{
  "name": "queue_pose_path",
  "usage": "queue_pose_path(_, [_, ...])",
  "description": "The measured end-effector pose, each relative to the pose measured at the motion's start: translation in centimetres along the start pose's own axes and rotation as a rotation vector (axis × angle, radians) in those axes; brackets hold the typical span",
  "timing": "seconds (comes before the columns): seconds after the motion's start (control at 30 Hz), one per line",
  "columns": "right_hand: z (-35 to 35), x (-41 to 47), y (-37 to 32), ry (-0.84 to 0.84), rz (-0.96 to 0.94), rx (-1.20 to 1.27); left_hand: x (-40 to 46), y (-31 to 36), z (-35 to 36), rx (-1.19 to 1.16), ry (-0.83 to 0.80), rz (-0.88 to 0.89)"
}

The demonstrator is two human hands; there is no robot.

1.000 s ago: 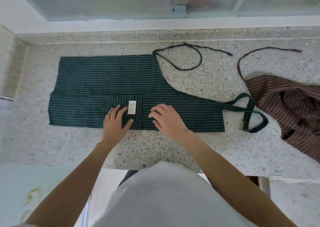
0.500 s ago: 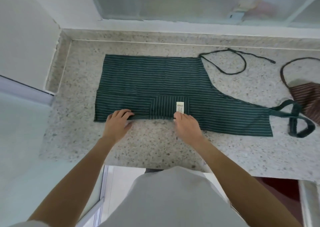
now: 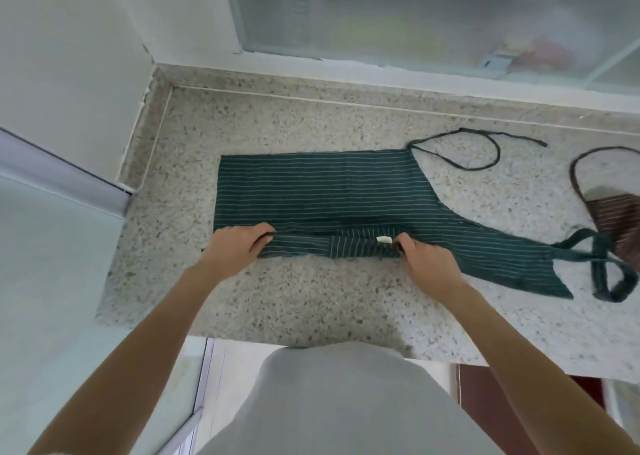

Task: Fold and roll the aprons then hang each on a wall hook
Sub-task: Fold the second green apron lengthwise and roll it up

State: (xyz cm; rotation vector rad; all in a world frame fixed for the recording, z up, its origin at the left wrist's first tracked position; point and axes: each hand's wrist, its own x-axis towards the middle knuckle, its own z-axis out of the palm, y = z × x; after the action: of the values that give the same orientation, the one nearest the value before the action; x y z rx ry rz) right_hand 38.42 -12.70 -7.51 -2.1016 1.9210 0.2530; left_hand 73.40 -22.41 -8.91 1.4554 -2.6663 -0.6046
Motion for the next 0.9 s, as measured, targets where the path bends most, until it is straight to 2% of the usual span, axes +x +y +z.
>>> queue_pose_path(0.1, [-3.1,3.4,1.9,0.035,0.037,0.015,3.5,-1.0,-2.3,0.072,0.044,-0.016])
queue_pose_path(0.27, [-5.6,9.8,4.1,0.259,-0.002,0.182,8.7,-2.2,-4.5,0.171,0.015,-0.202])
queue_pose_path(0.43, [-5.7,16.7,5.4,0.131,0.030,0.162,13.3,-3.5,-4.1,0.141,-0.031,-0.323])
queue_pose_path(0.6, [-4.8,19.8,5.6,0.013,0.048,0.091,14.4,-4.9,-2.6,0.094,-0.076,-0.391])
queue_pose_path(0.9, [-3.7,22.0,5.0,0.060,0.208,-0.081,15.2,-6.1,-1.6,0.205,0.041,-0.388])
